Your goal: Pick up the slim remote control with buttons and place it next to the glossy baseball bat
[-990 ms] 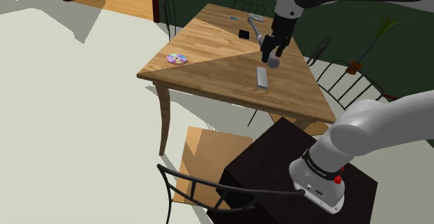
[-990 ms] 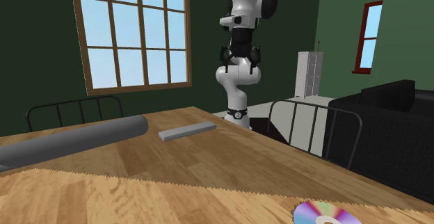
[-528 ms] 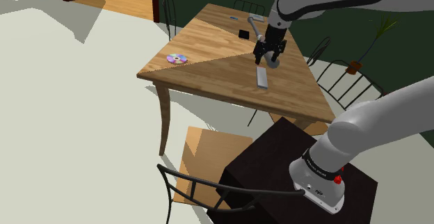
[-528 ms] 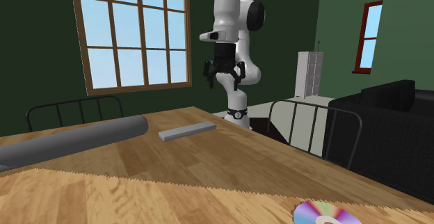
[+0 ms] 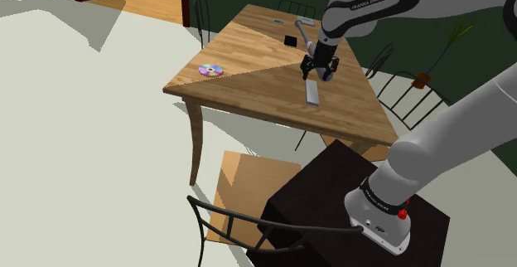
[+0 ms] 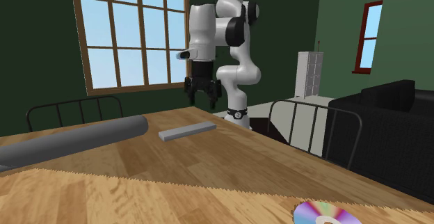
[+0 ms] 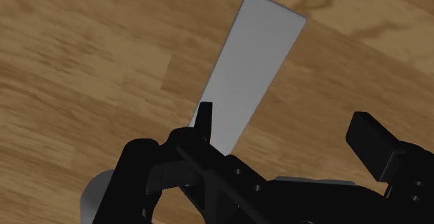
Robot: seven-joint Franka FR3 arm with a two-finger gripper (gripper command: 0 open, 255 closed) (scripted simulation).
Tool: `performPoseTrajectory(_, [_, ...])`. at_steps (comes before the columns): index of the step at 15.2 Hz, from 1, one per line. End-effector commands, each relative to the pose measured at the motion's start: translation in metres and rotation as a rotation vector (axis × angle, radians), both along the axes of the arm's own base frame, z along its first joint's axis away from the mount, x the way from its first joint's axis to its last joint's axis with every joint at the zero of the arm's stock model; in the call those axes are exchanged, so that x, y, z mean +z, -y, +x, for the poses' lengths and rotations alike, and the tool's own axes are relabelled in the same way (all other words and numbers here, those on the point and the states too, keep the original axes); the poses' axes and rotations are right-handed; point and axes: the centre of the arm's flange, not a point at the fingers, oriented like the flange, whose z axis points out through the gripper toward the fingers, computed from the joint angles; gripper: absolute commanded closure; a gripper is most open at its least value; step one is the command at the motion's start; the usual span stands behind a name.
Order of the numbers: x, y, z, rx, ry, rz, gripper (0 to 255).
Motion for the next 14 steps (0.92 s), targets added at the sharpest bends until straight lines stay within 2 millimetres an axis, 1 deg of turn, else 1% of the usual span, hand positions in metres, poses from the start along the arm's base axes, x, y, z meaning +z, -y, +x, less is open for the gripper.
performPoseTrajectory(1, [-0.02,0.022,0.008,-0.07,0.005,0.001,0])
performPoseTrajectory(4, [-0.042,0.052,0.012,-0.167,0.012,0.005,0])
performPoseTrajectory(11, [-0.079,0.053,0.012,-0.167,0.012,0.005,0])
performPoseTrajectory(12, [-0.082,0.053,0.012,-0.167,0.012,0.005,0])
performPoseTrajectory(14, [-0.082,0.053,0.012,-0.167,0.012,0.005,0])
